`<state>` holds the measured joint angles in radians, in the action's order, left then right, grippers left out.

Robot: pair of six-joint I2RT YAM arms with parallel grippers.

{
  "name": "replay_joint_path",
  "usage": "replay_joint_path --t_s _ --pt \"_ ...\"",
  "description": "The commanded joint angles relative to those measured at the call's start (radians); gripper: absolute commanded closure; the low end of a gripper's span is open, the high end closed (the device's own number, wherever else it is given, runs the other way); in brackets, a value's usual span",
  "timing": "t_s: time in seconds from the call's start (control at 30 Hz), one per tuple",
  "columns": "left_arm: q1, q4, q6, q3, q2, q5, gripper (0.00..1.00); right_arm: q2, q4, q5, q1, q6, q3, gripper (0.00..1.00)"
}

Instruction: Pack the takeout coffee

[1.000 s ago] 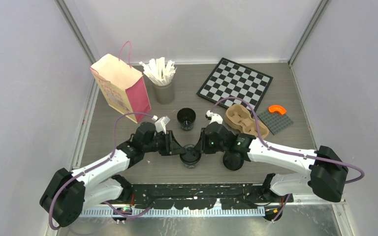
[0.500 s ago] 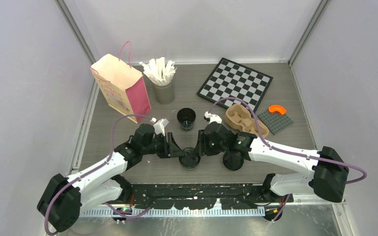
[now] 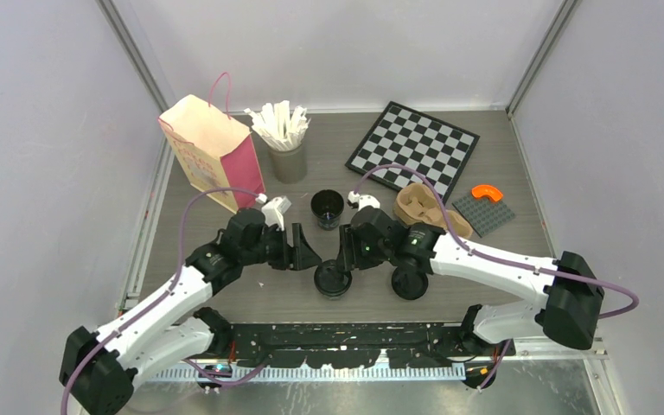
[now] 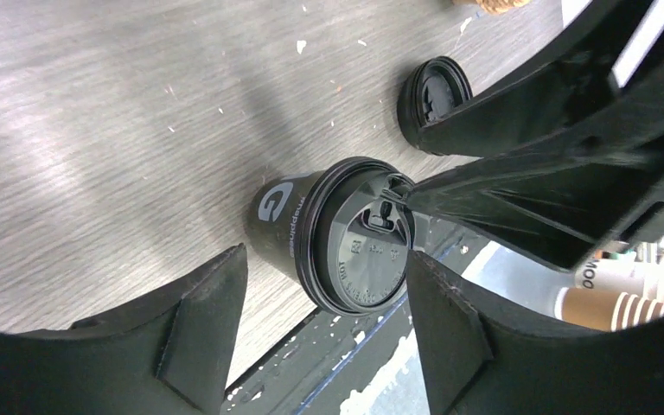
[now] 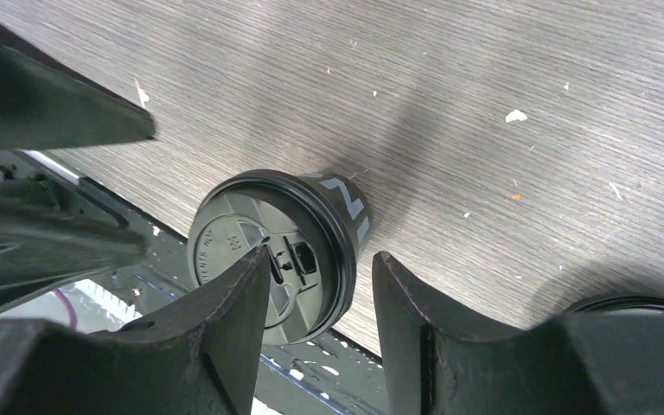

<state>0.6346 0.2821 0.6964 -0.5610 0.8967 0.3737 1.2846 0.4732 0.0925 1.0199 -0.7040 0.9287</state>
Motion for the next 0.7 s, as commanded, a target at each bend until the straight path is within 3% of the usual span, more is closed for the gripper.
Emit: replay_joint_path --t_s 0.0,0.2,0.3,0.5,0.57,0.67 --pt "0.004 0.152 -0.104 -0.058 -0.072 -0.096 0.29 0.035 0.021 -0.008 0.005 0.051 0.05 0.48" --pt "0.004 0.221 -0.134 -0.044 -0.177 -0.163 0.21 0.086 0.024 -0.025 0.006 0.074 0.072 0.54" --pt "0.005 0.212 -0.121 -0.033 -0.209 -0.152 0.12 0.097 0.024 -0.034 0.007 0.077 0.076 0.56" --pt "0.004 0.268 -0.122 -0.075 -0.19 -0.165 0.09 0.091 0.029 -0.021 0.008 0.079 0.077 0.7" --pt "0.004 0.296 -0.13 -0.099 -0.17 -0.163 0.01 0.084 0.03 -0.018 0.007 0.081 0.077 0.73" --pt "0.004 0.336 -0.149 -0.134 -0.147 -0.158 0.0 0.081 0.033 -0.005 0.006 0.084 0.074 0.76"
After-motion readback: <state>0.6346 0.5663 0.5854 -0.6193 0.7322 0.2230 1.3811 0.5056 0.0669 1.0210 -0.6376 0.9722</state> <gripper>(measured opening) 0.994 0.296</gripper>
